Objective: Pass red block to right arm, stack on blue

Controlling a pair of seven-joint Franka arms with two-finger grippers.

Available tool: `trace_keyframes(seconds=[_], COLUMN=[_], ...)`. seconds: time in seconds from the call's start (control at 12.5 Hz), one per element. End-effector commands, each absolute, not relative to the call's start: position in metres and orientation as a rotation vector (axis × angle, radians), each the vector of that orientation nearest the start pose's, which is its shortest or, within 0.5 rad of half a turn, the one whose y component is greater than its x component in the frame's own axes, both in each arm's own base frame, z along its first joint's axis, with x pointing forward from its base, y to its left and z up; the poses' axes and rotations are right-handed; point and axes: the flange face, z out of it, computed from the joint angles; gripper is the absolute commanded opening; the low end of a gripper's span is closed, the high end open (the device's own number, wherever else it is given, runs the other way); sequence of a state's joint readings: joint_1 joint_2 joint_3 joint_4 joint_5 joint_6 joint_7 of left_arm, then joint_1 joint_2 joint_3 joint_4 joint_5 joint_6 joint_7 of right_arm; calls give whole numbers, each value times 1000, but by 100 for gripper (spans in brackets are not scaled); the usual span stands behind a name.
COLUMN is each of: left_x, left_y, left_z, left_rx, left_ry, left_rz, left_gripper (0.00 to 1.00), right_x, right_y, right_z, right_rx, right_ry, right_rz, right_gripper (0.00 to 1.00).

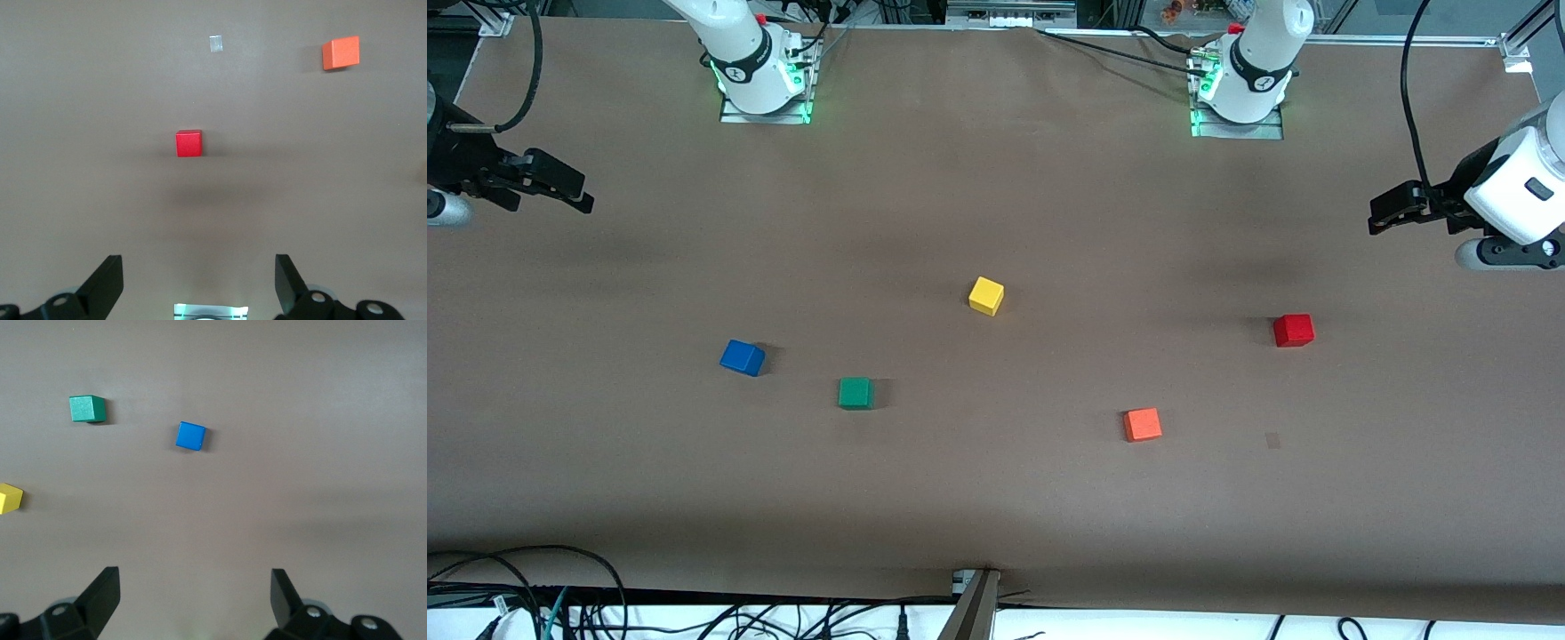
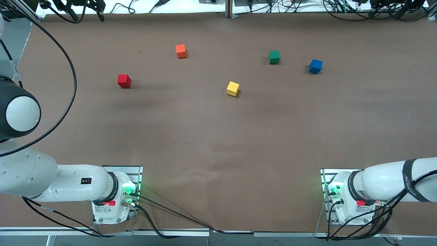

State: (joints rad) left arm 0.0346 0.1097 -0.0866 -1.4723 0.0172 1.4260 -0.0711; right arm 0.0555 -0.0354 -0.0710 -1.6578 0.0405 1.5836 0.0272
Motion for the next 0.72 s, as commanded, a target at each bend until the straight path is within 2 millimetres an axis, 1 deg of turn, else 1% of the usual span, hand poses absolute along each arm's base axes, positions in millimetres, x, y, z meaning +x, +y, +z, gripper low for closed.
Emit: trace_keyframes(seconds=[0.0, 0.08, 0.16, 0.64], left_x=[559, 563, 566, 565], left_y=[-24, -22, -22, -23], left_z=[591, 595, 595, 594], left_rx=[-3118, -3125, -3123, -3122], left_ry=[-38, -45, -43, -46], left_rz=[275, 254, 251, 258], left_gripper=[100, 100, 100, 100], right_x=[545, 545, 545, 545], right_y=[-5, -5, -5, -5], right_z=[609, 609, 609, 609], right_rx=[-3109, -3109, -3109, -3109], right_ry=[60, 60, 60, 60], right_rz=[58, 58, 55, 58], right_gripper=[100, 100, 100, 100])
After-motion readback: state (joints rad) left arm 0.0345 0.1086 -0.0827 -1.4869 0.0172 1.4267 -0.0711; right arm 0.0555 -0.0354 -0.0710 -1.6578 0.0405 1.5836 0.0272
